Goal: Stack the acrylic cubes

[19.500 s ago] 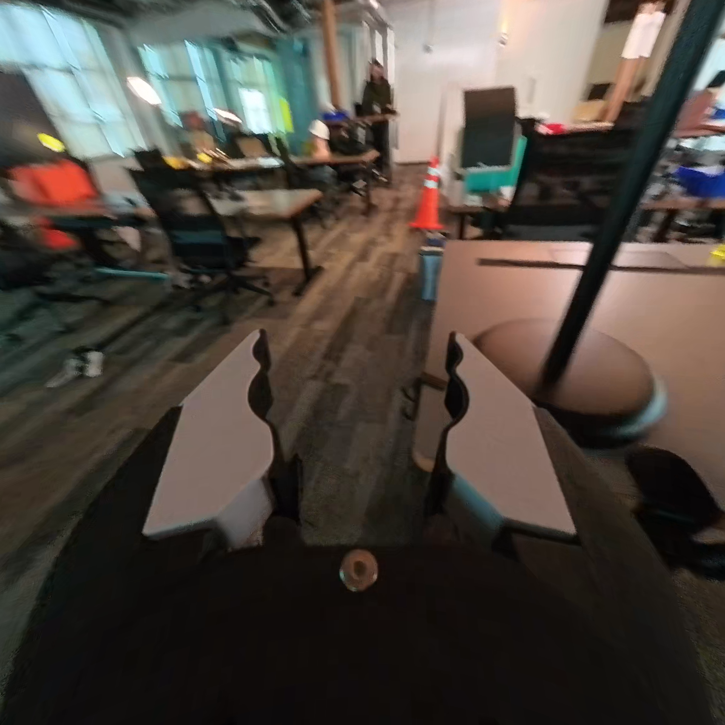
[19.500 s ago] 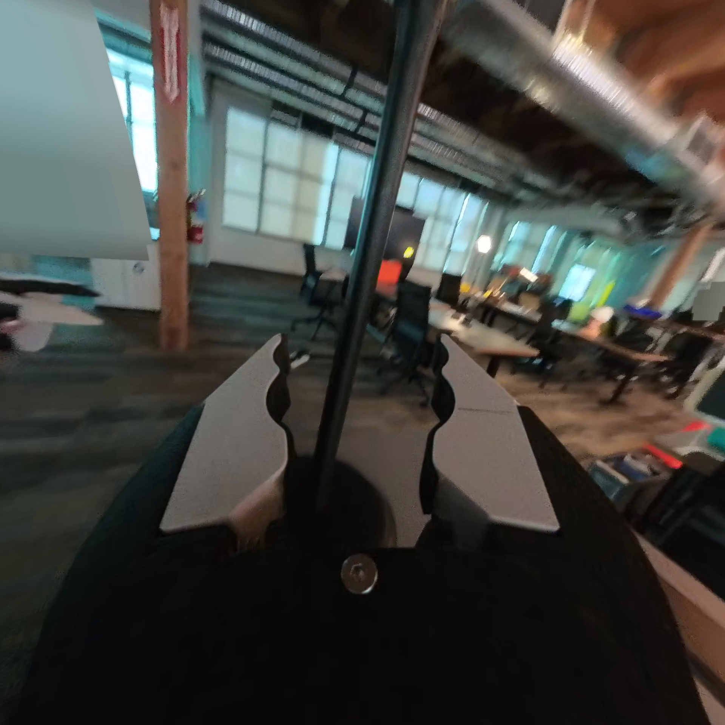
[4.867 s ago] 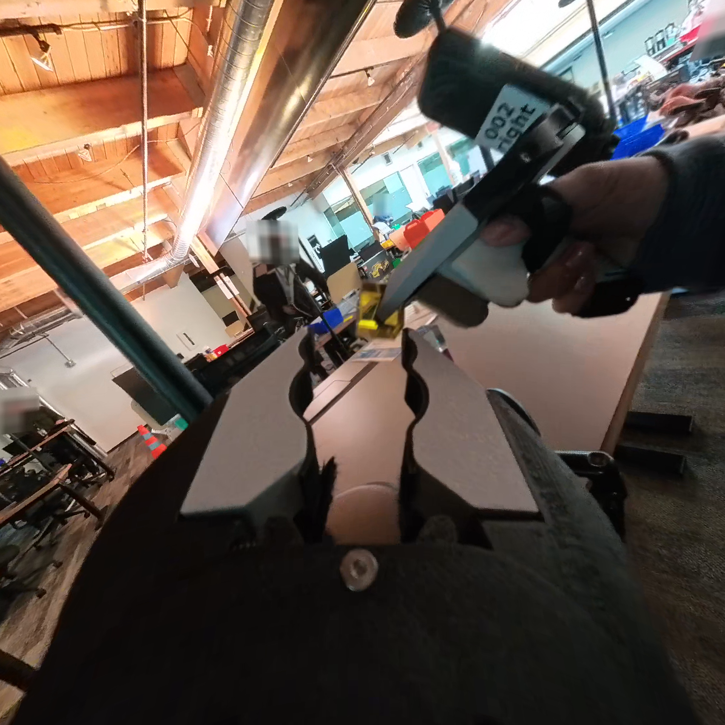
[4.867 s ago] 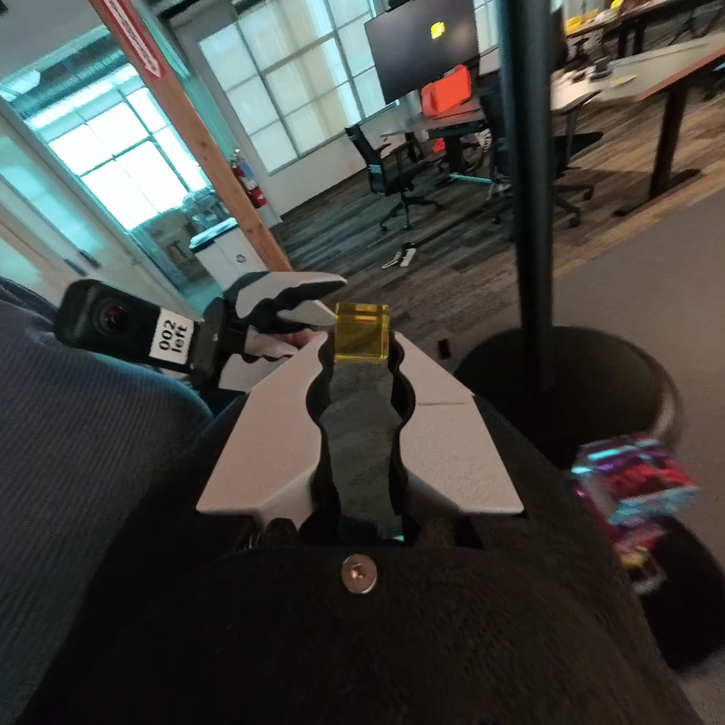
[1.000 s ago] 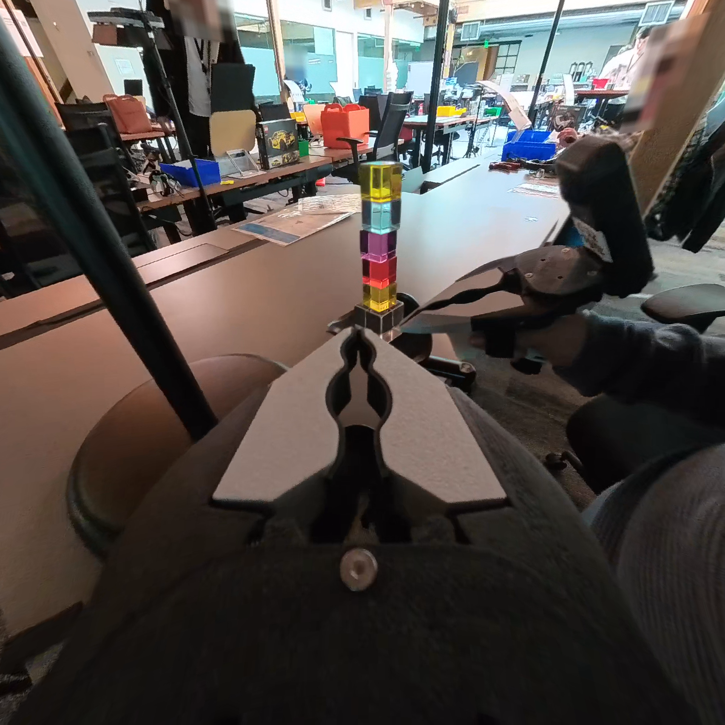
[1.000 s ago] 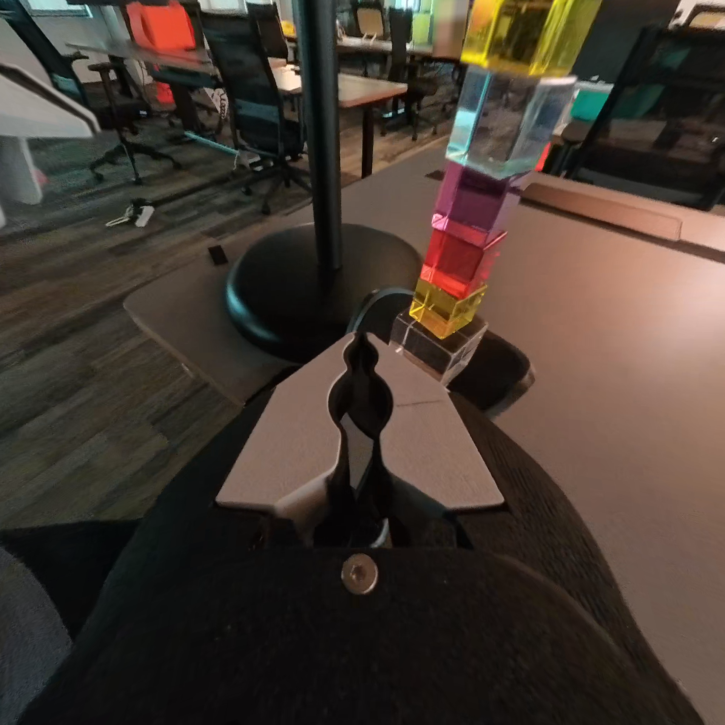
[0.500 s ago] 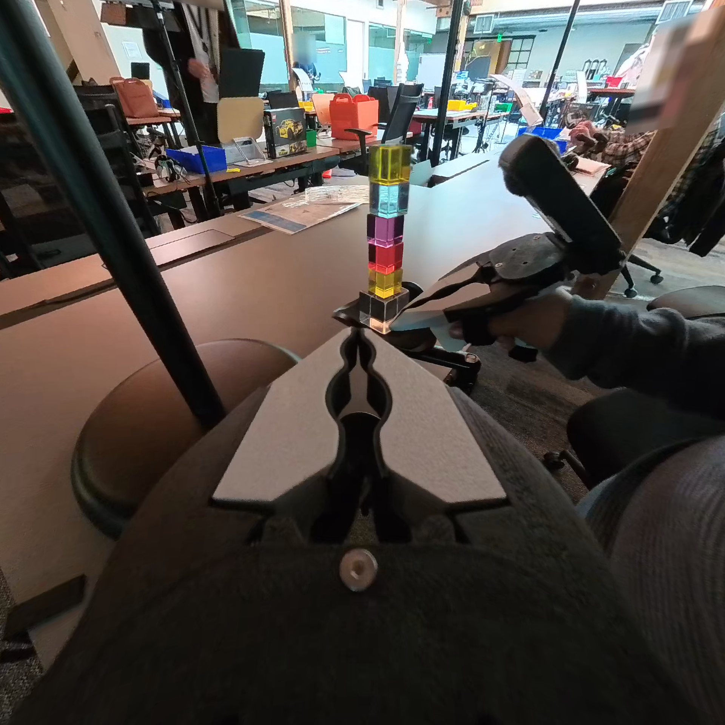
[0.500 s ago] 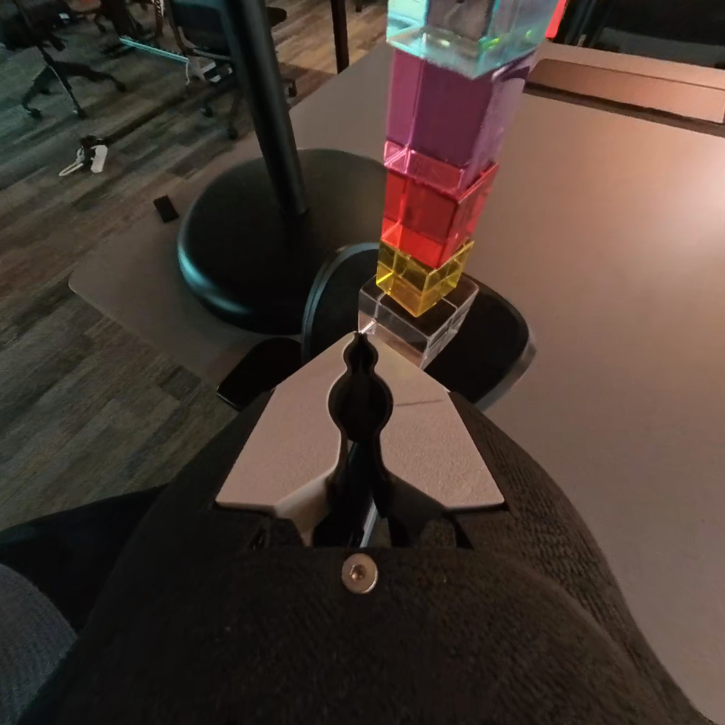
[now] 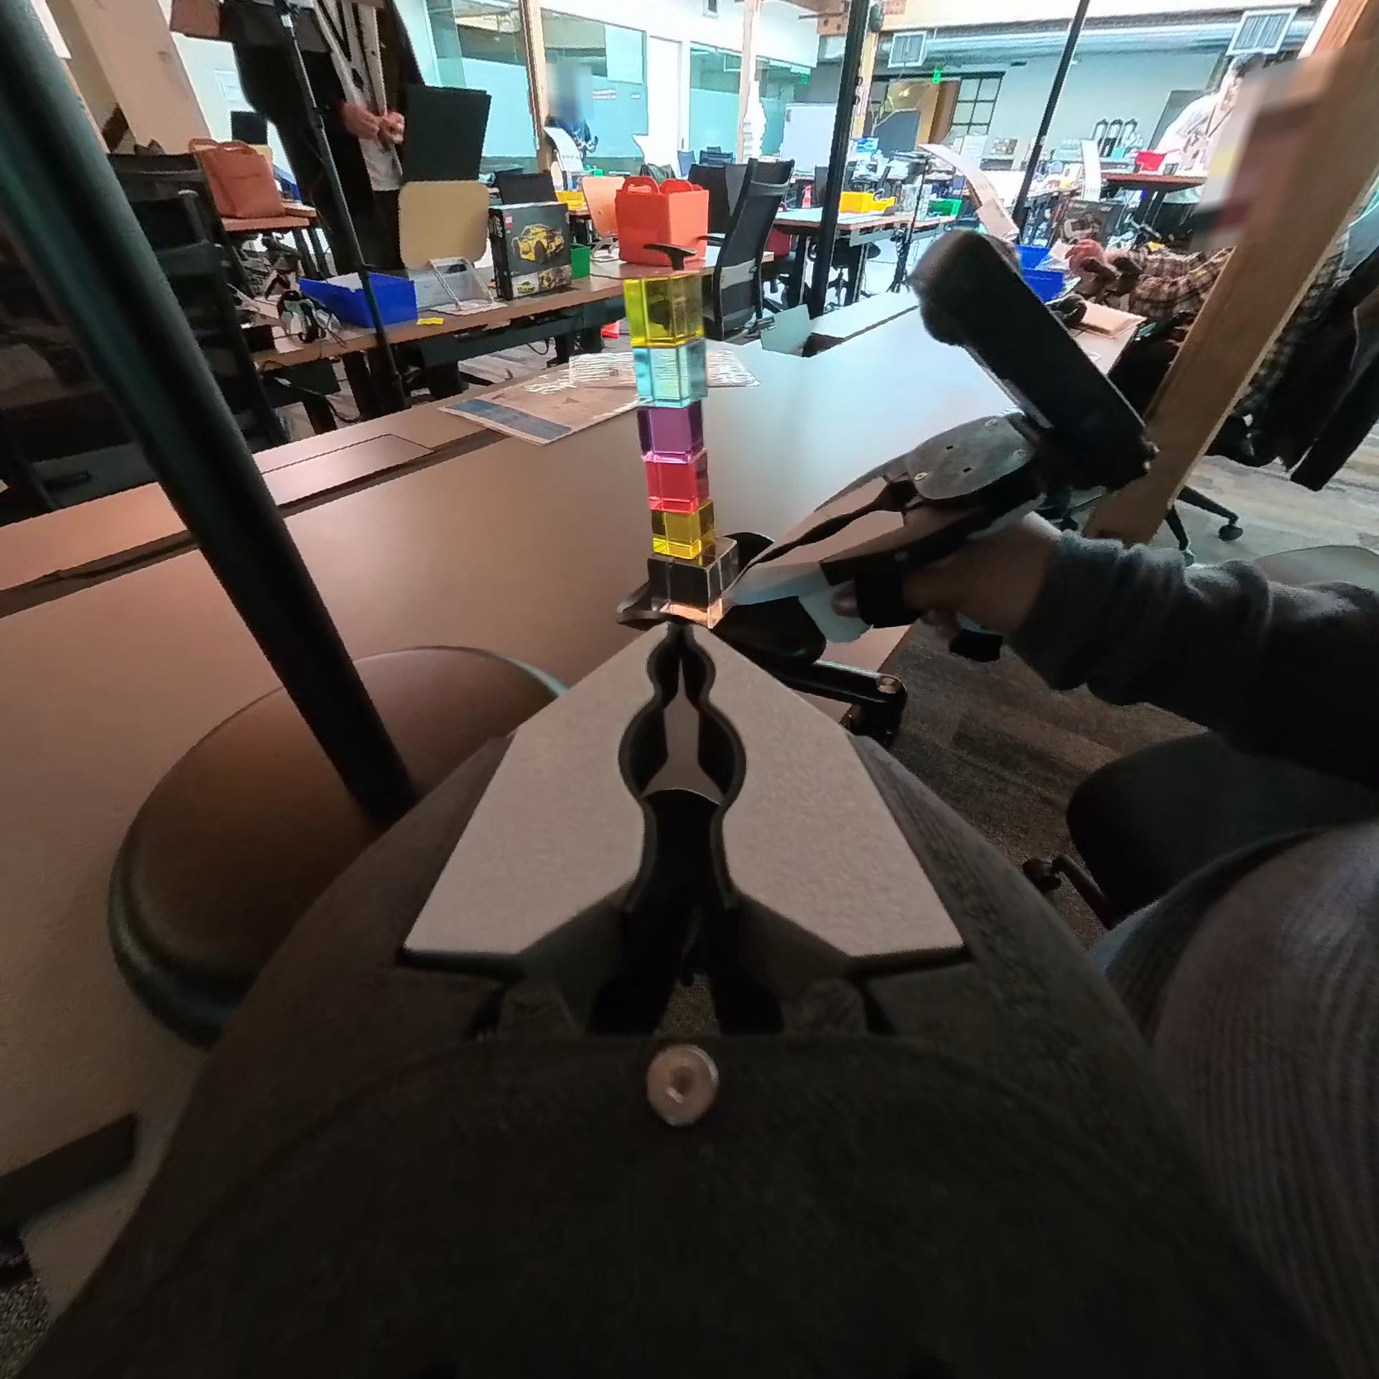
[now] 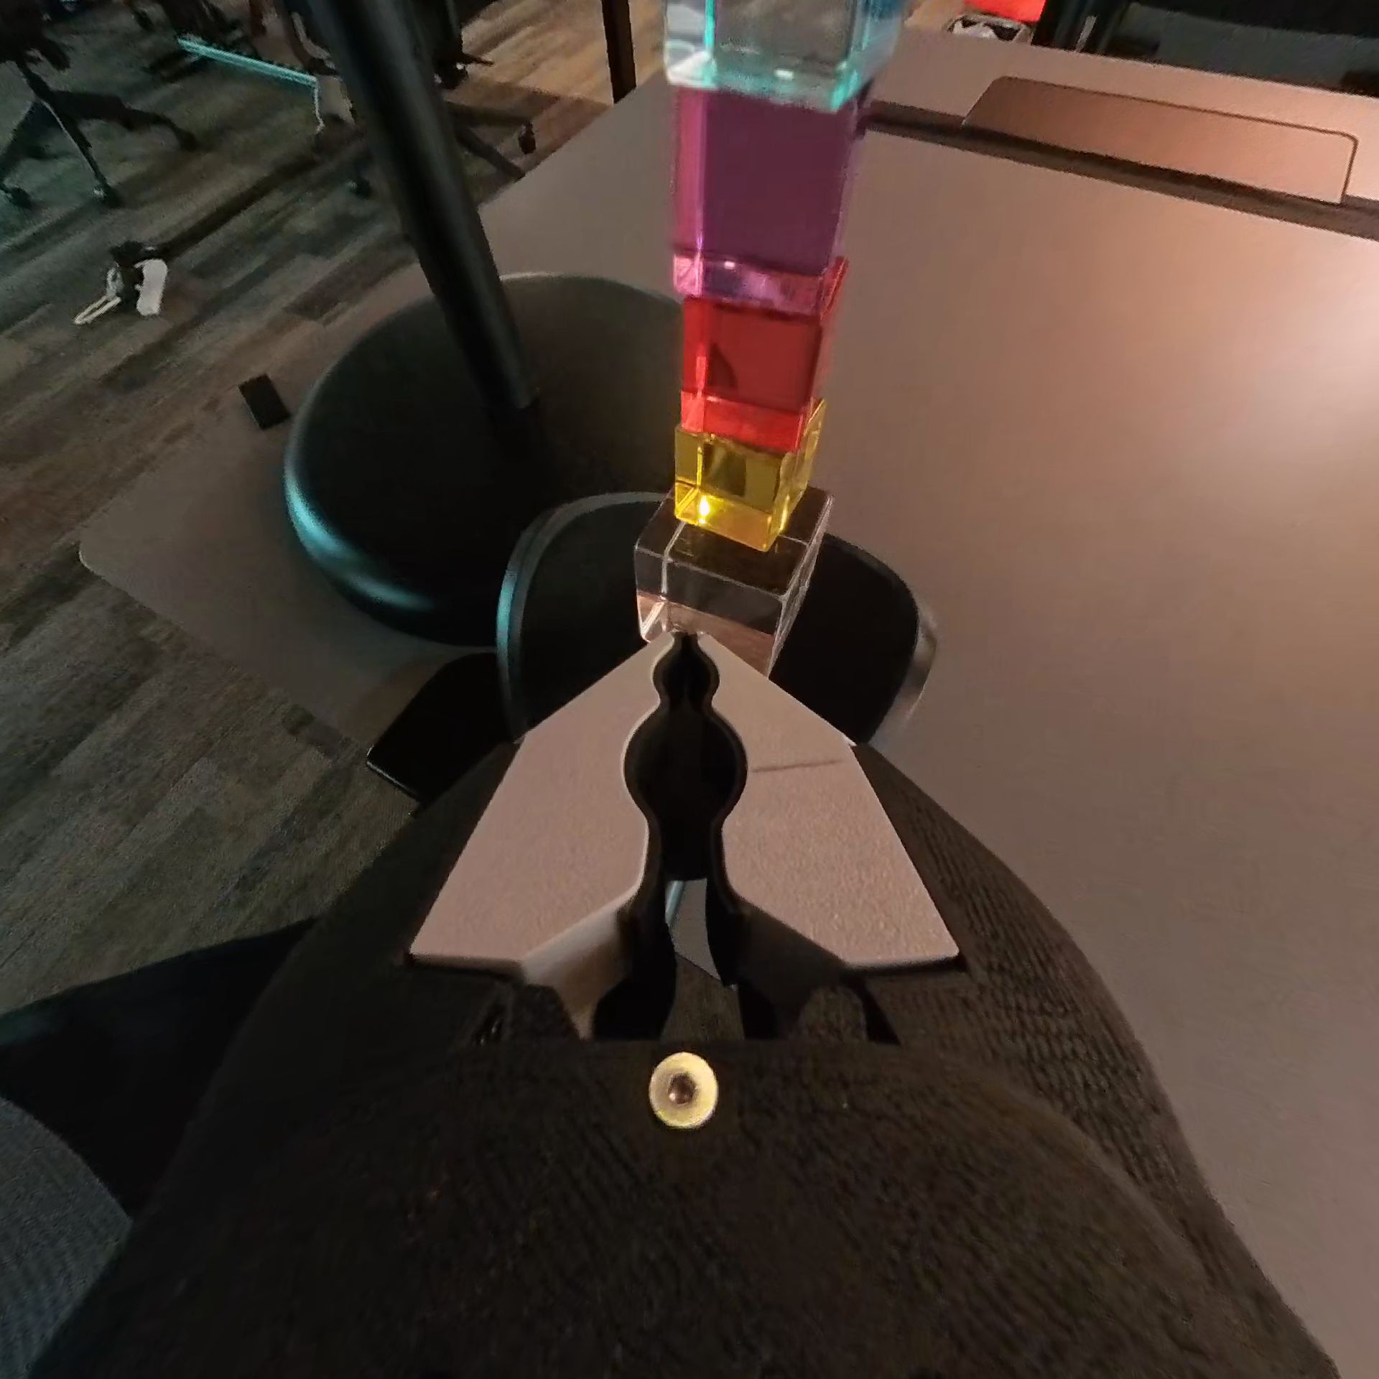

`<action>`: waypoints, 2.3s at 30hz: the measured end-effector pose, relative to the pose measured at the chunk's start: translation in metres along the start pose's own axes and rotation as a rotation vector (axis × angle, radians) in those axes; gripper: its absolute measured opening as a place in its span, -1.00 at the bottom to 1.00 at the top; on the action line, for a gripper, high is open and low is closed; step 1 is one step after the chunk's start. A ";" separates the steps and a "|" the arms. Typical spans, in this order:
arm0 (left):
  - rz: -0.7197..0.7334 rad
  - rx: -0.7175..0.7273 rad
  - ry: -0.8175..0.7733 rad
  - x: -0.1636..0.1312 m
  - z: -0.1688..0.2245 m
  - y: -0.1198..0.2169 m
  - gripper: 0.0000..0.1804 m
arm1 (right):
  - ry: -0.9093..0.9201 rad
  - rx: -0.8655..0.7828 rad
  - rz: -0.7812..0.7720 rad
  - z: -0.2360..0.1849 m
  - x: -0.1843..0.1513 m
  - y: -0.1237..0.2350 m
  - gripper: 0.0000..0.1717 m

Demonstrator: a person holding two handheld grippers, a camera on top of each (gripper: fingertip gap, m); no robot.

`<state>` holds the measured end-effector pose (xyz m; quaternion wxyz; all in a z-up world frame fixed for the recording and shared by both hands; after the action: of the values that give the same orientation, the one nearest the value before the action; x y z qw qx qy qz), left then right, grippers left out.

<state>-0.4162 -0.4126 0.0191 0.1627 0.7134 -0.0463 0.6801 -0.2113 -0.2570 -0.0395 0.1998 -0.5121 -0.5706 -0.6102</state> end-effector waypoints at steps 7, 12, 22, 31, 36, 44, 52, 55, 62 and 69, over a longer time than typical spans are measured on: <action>0.001 -0.010 0.001 0.000 0.001 -0.003 -1.00 | 0.027 -0.009 -0.045 0.002 0.005 -0.003 -1.00; 0.003 -0.014 0.003 0.000 0.002 -0.004 -1.00 | 0.044 0.021 -0.070 0.001 0.016 -0.009 -1.00; -0.004 0.012 0.019 -0.004 -0.003 0.002 -1.00 | 0.046 0.050 -0.125 0.006 0.026 -0.030 -1.00; -0.007 0.031 0.035 -0.007 -0.010 0.005 -1.00 | 0.072 0.041 -0.044 0.001 0.020 -0.021 -1.00; -0.005 0.031 0.042 -0.007 -0.014 0.004 -1.00 | 0.138 -0.036 0.068 0.003 0.012 0.000 -1.00; -0.009 -0.001 0.025 -0.003 -0.011 -0.004 -1.00 | 0.138 -0.004 0.053 0.009 0.012 0.006 -1.00; -0.008 -0.001 0.024 -0.002 -0.013 -0.004 -1.00 | 0.141 -0.043 0.097 0.020 0.008 0.024 -1.00; -0.007 0.001 0.019 -0.002 -0.014 -0.003 -1.00 | 0.120 -0.085 0.134 0.030 0.003 0.037 -1.00; 0.026 0.009 0.016 0.000 -0.015 -0.001 -1.00 | 0.025 -0.216 0.231 0.060 -0.013 0.069 -1.00; 0.050 0.058 -0.002 0.005 -0.018 0.002 -1.00 | 0.030 -0.126 0.239 0.078 0.013 0.053 -1.00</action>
<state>-0.4339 -0.4086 0.0245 0.1248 0.7172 -0.0443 0.6842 -0.1412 -0.1962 -0.0156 0.2470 -0.5790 -0.4630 -0.6240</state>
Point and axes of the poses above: each gripper's, where its closed fingertips meet, y back along the fingers, x out of its top, z = x × y across the jaws, the point moved 10 cm from there along y, back along the fingers, and after that the axes turned 14 degrees about x, right-handed, at the moved point
